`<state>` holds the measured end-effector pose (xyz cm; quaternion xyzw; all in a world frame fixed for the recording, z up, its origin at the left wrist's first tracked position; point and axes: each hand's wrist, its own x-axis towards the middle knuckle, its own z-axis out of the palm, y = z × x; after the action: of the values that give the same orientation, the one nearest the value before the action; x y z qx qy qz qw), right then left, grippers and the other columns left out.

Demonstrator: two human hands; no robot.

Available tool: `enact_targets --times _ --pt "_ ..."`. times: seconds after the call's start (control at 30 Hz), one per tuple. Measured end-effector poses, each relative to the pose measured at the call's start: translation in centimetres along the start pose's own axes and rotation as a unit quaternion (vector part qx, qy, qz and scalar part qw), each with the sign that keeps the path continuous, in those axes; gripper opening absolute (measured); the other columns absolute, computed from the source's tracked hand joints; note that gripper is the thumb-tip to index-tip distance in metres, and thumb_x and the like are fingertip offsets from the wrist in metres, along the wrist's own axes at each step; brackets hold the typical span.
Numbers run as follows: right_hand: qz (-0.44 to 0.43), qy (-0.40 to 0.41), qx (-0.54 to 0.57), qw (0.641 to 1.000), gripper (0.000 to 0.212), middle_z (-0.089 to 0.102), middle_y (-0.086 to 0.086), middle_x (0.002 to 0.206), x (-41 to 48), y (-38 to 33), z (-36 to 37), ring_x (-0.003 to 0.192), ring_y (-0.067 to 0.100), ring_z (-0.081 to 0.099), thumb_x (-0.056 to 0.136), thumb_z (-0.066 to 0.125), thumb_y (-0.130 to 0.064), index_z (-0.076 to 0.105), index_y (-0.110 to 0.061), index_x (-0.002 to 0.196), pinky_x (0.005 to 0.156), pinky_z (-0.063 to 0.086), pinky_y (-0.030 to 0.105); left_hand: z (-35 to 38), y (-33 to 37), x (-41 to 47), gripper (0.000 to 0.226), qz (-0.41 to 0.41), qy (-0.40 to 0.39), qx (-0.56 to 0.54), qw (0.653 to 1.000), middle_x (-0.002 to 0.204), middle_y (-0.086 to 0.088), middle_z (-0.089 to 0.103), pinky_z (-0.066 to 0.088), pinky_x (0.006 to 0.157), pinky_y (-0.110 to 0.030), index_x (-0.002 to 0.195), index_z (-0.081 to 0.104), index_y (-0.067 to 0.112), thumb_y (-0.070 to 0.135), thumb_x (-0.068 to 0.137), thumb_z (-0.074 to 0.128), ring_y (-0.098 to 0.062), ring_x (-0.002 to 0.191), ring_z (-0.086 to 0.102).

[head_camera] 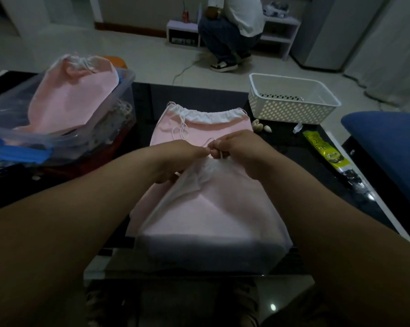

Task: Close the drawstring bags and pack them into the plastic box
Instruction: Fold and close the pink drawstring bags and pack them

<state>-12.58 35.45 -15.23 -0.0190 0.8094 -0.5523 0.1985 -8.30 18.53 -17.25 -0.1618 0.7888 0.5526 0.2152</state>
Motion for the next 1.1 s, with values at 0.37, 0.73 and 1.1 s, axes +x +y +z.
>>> enact_targets --times 0.37,0.73,1.1 --pt "0.049 0.034 0.074 0.995 0.016 0.070 0.010 0.075 1.2 0.3 0.3 0.069 0.020 0.064 0.100 0.065 -0.009 0.075 0.003 0.097 0.067 0.054 0.031 1.7 1.3 1.0 0.017 0.057 0.047 -0.361 0.930 0.080 -0.015 0.070 0.060 0.057 -0.030 0.100 0.066 -0.003 0.006 0.102 0.051 -0.021 0.065 0.069" --pt "-0.037 -0.144 0.070 0.986 0.021 0.068 0.017 0.094 0.0 -0.4 0.0 0.098 0.028 0.061 0.101 0.051 0.004 0.071 -0.001 0.096 0.100 0.050 0.043 0.1 2.0 1.1 0.026 0.301 0.061 -0.048 0.950 0.085 -0.025 0.073 0.055 0.070 -0.033 0.100 0.076 -0.001 0.021 0.103 0.063 -0.022 0.069 0.065" --pt "-0.015 -0.045 -0.003 0.999 0.015 0.069 0.013 0.078 1.0 0.2 0.0 0.081 0.024 0.057 0.089 0.064 0.000 0.077 0.000 0.082 0.078 0.046 0.039 -1.9 2.8 0.6 0.026 0.271 0.168 0.381 0.868 0.082 0.013 0.061 0.034 0.059 -0.029 0.095 0.064 0.029 0.051 0.103 0.053 -0.006 0.079 0.056"
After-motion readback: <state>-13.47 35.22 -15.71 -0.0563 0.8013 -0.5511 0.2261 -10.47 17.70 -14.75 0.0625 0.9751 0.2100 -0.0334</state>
